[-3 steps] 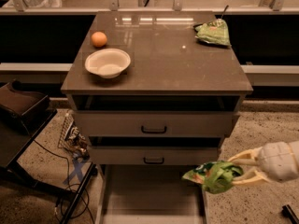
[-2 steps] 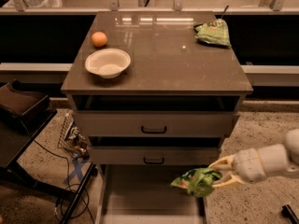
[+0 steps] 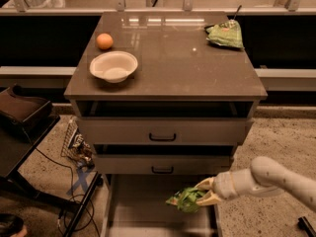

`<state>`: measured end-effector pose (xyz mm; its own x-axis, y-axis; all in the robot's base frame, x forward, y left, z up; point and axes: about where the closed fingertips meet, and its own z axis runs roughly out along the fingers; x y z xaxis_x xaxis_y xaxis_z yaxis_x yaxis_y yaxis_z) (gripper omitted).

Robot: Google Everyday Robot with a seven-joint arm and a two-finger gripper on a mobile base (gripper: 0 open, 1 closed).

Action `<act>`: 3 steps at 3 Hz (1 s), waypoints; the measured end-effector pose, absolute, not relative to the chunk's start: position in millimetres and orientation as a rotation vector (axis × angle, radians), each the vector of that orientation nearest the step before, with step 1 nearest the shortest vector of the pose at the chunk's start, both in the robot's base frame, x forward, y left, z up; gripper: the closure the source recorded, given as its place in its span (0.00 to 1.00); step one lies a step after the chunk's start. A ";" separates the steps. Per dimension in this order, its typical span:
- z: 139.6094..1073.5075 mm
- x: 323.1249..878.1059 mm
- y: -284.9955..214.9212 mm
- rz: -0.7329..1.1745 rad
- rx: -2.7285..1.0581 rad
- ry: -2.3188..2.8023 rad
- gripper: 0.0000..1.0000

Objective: Place green rice chip bag into bottom drawer

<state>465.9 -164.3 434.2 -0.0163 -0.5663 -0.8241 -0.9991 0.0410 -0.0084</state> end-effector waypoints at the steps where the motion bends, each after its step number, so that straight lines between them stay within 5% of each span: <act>1: 361.3 489.0 -147.0 0.790 -1.525 1.759 1.00; 3: 304.3 498.6 -128.0 0.749 -1.505 1.852 1.00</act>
Offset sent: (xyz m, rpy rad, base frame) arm 0.0383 0.0389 -0.1520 -0.1169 0.0674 -0.1743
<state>498.6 -128.0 304.3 -0.1497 -0.6241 -0.7668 -0.9817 0.1860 0.0402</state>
